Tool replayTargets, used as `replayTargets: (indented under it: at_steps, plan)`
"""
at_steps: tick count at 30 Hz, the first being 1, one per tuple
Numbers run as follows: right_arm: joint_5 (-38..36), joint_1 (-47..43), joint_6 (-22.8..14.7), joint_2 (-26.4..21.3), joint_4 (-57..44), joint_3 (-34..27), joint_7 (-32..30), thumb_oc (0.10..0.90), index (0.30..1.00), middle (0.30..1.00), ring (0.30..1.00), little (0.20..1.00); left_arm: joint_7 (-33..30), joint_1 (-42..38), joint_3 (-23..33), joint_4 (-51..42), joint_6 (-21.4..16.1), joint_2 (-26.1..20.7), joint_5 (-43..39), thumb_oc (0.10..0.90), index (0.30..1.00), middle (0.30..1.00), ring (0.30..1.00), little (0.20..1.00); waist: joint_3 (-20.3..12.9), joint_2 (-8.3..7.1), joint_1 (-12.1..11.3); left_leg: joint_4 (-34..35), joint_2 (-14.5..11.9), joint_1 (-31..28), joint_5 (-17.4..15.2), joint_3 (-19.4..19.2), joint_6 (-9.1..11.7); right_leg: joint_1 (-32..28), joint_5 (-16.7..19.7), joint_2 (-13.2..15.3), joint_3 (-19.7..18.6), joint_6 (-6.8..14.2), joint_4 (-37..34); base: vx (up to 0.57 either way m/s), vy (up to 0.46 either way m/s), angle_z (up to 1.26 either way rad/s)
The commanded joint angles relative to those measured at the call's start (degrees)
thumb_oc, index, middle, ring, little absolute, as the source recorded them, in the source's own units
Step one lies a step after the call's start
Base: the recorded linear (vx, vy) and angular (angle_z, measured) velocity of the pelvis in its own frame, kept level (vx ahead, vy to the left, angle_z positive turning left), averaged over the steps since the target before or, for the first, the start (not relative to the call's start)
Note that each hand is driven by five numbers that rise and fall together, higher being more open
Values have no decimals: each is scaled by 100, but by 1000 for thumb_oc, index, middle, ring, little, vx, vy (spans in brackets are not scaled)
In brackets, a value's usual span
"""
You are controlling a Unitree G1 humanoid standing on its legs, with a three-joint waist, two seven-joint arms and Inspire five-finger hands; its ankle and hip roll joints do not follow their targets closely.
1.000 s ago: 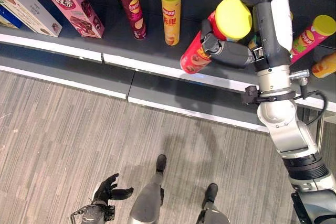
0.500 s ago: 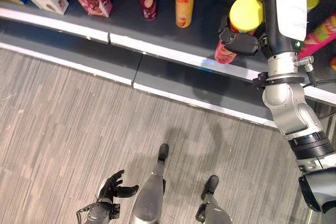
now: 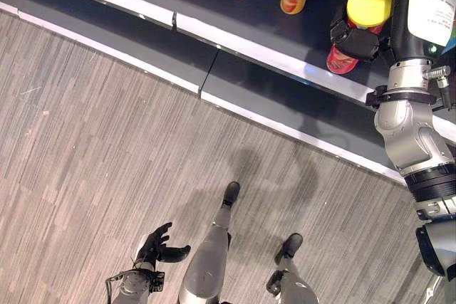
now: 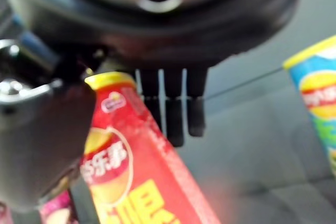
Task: Put the goods on the table back onto the shelves and tidy them up.
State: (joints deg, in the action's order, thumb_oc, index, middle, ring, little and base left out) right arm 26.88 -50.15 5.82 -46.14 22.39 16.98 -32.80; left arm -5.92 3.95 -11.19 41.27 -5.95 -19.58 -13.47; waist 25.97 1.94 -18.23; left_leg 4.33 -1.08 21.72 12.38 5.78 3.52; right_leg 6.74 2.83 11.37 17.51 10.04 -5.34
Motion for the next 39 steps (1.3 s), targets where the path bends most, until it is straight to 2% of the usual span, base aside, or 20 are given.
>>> replayTargets:
  at_steps: [1, 7, 13, 18, 32, 39]
  plan:
    - [218, -1096, -111, -696, -222, 164, -634, 400, 300, 300, 300, 300, -197, 199, -224, -63, -167, -418, -74, 800, 900, 900, 900, 900, -377, 64, -74, -164, 133, 2, -645, 350, -3, 3, -314, -2, -16, -3, 283, 18, -5, 6]
    - [103, -1316, -48, -882, 45, 230, -801, 400, 300, 300, 300, 300, -210, 165, -276, -202, -191, -490, -44, 800, 900, 900, 900, 900, -379, 76, -148, -172, 185, 106, -649, 430, 2, 9, -297, 38, 75, 34, 239, 26, -10, 7]
    - [-98, -1432, 12, -952, 287, 175, -994, 400, 300, 300, 300, 300, -232, 176, -330, -315, -226, -505, -99, 800, 900, 900, 900, 900, -380, 159, -192, -178, 255, 155, -654, 490, -12, 14, -272, 81, 142, 68, 217, 20, 4, 5]
    - [-383, -1480, -10, -859, 394, 53, -1094, 400, 300, 300, 300, 300, -248, 165, -388, -306, -223, -493, -110, 800, 900, 900, 900, 900, -377, 186, -198, -202, 272, 186, -683, 496, -26, 22, -265, 97, 139, 75, 195, 4, 2, 1]
    - [-1005, -1892, -76, -737, 1205, 336, -1169, 400, 300, 300, 300, 300, -299, 138, -537, -349, -230, -497, -226, 800, 900, 900, 900, 900, -428, 173, -252, -217, 305, 205, -729, 586, -68, 13, -244, 103, 91, 101, 151, 3, -2, 0]
    - [-1453, -2010, -182, -712, 1539, 353, -1181, 400, 300, 300, 300, 300, -327, 119, -596, -426, -232, -513, -301, 800, 900, 900, 900, 900, -466, 217, -273, -177, 345, 165, -732, 628, -77, -32, -246, 112, 122, 117, 129, 4, 0, 0]
